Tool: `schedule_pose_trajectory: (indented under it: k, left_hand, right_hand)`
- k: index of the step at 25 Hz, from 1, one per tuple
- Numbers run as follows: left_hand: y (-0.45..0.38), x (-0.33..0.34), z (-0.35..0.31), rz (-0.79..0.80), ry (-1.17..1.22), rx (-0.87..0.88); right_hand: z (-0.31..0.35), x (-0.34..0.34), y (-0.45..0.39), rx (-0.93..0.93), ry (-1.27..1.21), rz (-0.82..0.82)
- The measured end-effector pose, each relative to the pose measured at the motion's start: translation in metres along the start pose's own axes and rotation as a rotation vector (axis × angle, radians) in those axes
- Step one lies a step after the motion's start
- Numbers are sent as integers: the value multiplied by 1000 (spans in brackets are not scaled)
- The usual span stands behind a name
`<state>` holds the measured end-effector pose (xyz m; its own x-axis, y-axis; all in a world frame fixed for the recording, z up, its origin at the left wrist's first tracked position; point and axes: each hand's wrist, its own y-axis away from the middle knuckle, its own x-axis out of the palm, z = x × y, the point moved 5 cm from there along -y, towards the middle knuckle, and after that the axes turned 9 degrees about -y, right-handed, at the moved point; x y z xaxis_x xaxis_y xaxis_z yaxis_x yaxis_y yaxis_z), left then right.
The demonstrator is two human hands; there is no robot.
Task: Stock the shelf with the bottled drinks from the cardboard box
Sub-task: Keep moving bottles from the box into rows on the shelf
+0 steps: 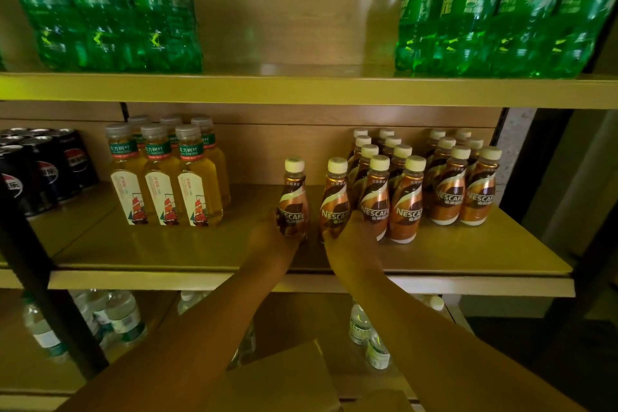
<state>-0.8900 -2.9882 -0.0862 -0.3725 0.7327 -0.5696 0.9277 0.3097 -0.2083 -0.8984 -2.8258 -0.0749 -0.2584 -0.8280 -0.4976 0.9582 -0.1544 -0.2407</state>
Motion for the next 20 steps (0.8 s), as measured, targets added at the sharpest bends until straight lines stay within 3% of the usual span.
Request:
schedule_pose_trajectory:
  k: [11, 15, 20]
  left_hand:
    - [-60, 10, 6, 3, -26, -32]
    - [-90, 16, 10, 36, -16, -91]
    - [-128, 25, 10, 27, -12, -44]
  right_hand:
    - [5, 44, -53, 116, 9, -131]
    - [5, 55, -85, 184, -4, -125]
    - [4, 74, -116, 187, 54, -117]
